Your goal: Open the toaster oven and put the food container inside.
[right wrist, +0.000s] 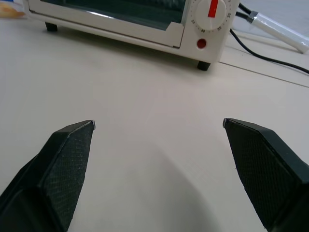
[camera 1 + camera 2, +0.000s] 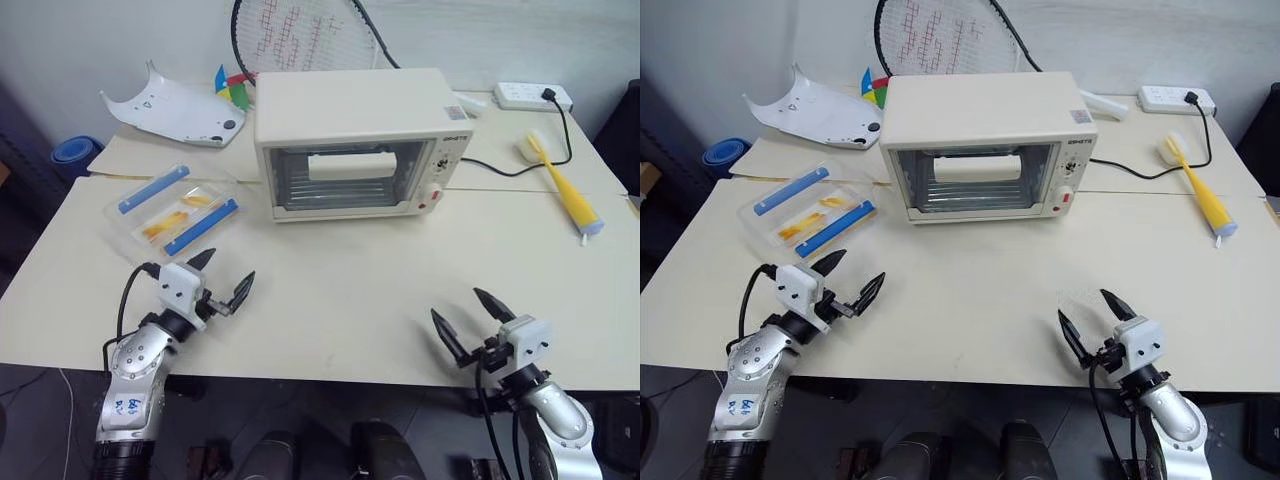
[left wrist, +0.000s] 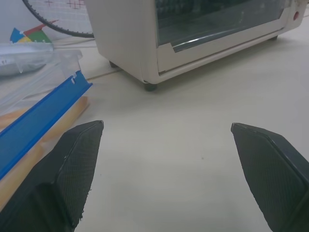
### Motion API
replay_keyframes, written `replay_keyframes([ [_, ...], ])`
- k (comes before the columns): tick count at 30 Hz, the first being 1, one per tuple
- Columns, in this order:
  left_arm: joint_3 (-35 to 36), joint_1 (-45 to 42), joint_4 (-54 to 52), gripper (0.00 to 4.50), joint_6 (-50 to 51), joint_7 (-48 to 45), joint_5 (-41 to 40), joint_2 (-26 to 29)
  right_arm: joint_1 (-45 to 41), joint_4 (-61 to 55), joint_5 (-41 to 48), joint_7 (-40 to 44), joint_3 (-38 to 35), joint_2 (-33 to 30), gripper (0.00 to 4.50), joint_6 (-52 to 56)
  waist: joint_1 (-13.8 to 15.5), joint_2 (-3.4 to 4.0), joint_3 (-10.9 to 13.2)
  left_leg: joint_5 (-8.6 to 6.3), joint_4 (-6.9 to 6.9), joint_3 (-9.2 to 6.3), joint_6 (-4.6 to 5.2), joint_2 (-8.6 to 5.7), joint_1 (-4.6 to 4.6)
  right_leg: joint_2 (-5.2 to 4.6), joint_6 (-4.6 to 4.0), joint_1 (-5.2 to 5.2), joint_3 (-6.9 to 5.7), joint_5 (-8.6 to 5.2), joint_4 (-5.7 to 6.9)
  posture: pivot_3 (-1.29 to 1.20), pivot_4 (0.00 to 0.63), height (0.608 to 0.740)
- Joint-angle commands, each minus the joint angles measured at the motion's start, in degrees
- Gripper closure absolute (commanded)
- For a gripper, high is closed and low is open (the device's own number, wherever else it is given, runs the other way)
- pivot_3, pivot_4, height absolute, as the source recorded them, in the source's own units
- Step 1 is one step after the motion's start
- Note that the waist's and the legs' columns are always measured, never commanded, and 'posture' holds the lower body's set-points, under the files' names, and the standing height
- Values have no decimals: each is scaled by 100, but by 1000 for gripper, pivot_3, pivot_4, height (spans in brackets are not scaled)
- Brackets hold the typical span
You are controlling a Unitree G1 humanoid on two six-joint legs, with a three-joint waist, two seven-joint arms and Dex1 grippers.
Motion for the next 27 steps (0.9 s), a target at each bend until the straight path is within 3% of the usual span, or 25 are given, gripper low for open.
replay_keyframes([
  [1, 58, -81, -92, 0, 160, -98, -99, 144, -240, 74, 173, 134, 34, 26, 46, -117, -2, 0, 0, 0, 0, 0, 0, 0, 0, 0, 0, 0, 0, 0, 0, 0, 150, 740],
  [8, 589, -90, -708, 0, 1138, -817, -1536, 492, -1536, 42, 667, 333, 74, -361, 46, 919, -66, 17, 12, -1, 2, -1, -2, 6, -1, 1, -1, -3, -1, 0, 3, 0, 150, 740],
  [12, 1017, -259, -906, 0, 1800, -1476, -2383, 1202, -2873, 481, 843, 553, 206, -831, 46, 2024, -70, 41, 28, -2, 5, -4, -4, 8, -4, 4, -5, -4, -2, 1, 2, 0, 150, 740],
  [16, 1072, -394, -1054, 0, 2308, -1811, -2882, 1559, -3970, 1259, 717, 800, 364, -872, 46, 2313, -69, 54, 35, -2, 2, -6, -4, 8, -5, 3, -8, -6, -3, 0, -4, 0, 150, 740],
  [21, 1031, -476, -1318, 0, 2444, -1688, -2924, 1506, -4866, 1982, 658, 1249, 616, -677, 46, 2303, -72, 55, 37, -7, 0, -10, 1, 7, -10, 3, -9, -7, -6, 0, -13, 0, 150, 740],
  [27, 1025, -298, -1486, 0, 2376, -1511, -2740, 1349, -5297, 2054, 621, 1502, 750, -445, 46, 2228, -76, 55, 38, -7, 2, -10, 1, 8, -15, 4, -8, -12, -8, 0, -12, 0, 150, 740],
])
